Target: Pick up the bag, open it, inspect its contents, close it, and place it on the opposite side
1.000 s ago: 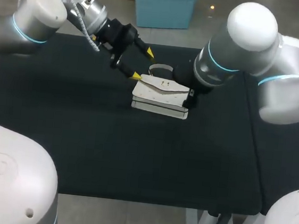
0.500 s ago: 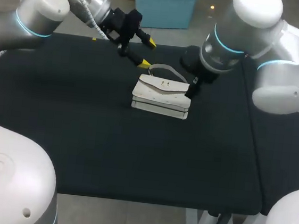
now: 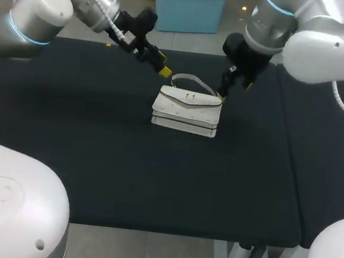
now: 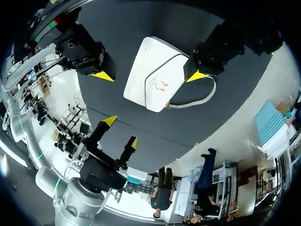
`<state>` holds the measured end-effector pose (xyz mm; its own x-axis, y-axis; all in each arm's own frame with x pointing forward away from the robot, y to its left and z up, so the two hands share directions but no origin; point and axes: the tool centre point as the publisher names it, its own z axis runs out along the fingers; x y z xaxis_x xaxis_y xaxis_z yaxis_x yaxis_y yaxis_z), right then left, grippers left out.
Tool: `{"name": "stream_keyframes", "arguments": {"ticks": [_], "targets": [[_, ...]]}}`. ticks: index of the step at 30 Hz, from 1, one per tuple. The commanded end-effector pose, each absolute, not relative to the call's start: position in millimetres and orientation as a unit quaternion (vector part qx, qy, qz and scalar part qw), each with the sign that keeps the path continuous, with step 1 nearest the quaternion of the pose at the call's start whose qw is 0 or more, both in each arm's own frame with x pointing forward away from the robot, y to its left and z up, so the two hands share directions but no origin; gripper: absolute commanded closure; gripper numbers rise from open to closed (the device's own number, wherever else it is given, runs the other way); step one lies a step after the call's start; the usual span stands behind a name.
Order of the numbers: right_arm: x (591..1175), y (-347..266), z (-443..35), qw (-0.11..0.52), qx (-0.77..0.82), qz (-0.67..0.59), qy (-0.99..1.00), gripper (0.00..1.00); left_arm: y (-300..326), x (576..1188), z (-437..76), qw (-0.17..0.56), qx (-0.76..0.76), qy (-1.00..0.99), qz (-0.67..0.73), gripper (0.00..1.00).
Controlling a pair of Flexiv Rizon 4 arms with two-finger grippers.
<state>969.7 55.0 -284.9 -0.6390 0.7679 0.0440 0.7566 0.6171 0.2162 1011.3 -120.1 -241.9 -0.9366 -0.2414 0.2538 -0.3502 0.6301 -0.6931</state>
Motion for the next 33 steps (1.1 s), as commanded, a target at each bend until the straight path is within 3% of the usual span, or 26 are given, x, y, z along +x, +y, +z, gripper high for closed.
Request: {"name": "stream_keyframes", "arguments": {"ticks": [1, 18, 23, 33], "targets": [[967, 53, -284, -0.136, 0.652, 0.159, 0.729, 0.00, -119, 999, -256, 0.159, 0.560, -0.712, 0.393, 0.00], [950, 48, -284, -0.131, 0.737, 0.235, 0.621, 0.00, -90, 1004, -271, 0.205, 0.652, -0.605, 0.409, 0.00], [947, 48, -290, -0.098, 0.757, 0.233, 0.603, 0.00, -88, 1006, -272, 0.186, 0.643, -0.626, 0.399, 0.00], [947, 48, -290, -0.098, 0.757, 0.233, 0.603, 0.00, -88, 1006, -272, 0.186, 0.643, -0.626, 0.399, 0.00]]}}
